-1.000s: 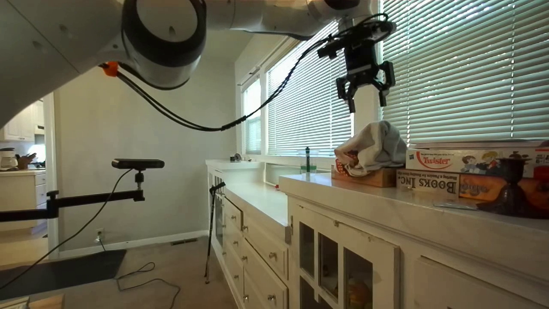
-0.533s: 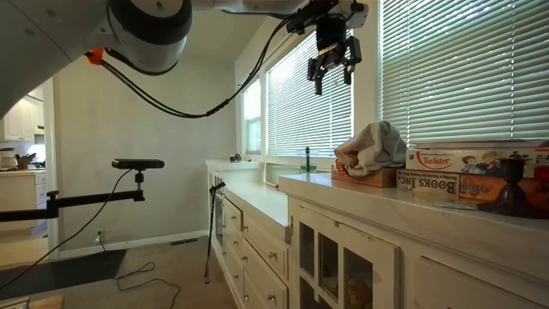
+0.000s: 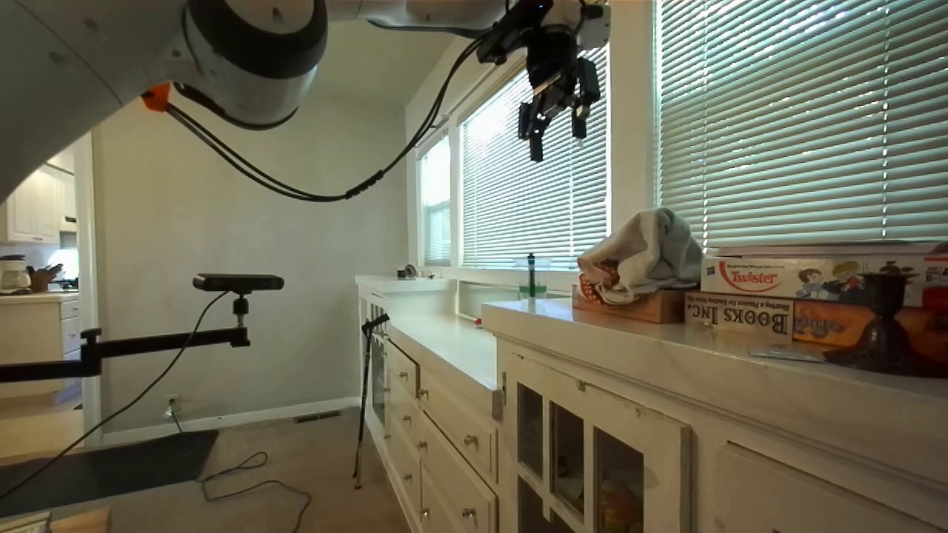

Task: Use the tea towel to wipe the cabinet top

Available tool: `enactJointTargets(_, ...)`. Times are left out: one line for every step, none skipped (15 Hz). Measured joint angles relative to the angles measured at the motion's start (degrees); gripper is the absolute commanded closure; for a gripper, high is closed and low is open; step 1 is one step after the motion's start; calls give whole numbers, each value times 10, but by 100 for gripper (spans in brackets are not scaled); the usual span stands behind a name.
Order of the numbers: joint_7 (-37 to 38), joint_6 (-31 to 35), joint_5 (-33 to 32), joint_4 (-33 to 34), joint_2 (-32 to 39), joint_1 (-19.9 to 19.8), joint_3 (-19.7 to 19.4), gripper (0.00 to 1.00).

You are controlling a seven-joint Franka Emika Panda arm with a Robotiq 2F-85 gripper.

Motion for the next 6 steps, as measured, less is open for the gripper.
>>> enactJointTargets(0, 20, -9, 0, 1, 6, -1, 0)
enactJointTargets(0, 41, -18, 0, 3, 13, -3, 0)
enactJointTargets(0, 60, -23, 0, 6, 18, -3, 0)
enactJointTargets(-2, 76, -26, 0, 9, 24, -3, 0)
enactJointTargets(-3, 88, -28, -1, 12, 28, -3, 0)
enactJointTargets(-3, 95, -29, -1, 15, 32, -3, 0)
